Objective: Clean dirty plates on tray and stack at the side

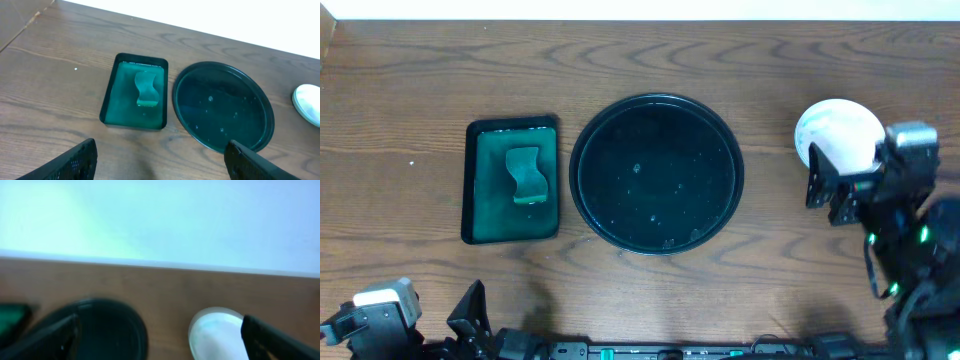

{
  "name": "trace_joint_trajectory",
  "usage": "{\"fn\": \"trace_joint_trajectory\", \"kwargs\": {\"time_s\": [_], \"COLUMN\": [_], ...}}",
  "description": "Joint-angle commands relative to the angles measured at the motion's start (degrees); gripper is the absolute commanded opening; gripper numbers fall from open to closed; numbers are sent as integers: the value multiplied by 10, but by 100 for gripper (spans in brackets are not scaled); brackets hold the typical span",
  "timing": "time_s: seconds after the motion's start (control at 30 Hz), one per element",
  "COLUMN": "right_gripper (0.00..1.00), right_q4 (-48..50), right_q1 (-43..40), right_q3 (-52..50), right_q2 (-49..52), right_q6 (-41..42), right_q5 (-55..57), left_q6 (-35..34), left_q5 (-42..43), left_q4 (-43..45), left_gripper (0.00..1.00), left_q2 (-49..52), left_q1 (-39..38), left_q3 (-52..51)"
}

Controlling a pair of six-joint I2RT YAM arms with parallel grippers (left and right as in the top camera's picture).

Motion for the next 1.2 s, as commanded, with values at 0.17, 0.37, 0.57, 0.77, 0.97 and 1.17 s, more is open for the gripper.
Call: {"fn": "trace_joint_trajectory", "kwargs": {"time_s": [0.17, 0.37, 0.57, 0.77, 0.97, 1.17], "right_gripper": [99, 99, 99, 99, 99, 99], "right_q4": [277, 370, 414, 426, 424, 373], "right_q1": [-3, -14, -15, -19, -21, -21], "right_q3": [-299, -422, -492, -530, -552, -552], "right_q2": [-192, -281, -344, -378, -379, -379], "right_q6": [142, 171, 171, 171, 171, 171], "right_q5": [-5, -9, -10, -10, -9, -3], "left_q6": [-3, -3, -3, -3, -3, -3], "left_q5": [-5, -5, -5, -5, -5, -5], "left_q4": [-2, -2, -2, -2, -2, -2], "left_gripper": [82, 82, 82, 82, 82, 82], "left_q2": [5, 5, 5, 5, 5, 5], "left_q1": [-2, -2, -2, -2, -2, -2], "left_q3": [-1, -1, -1, -1, -1, -1]}}
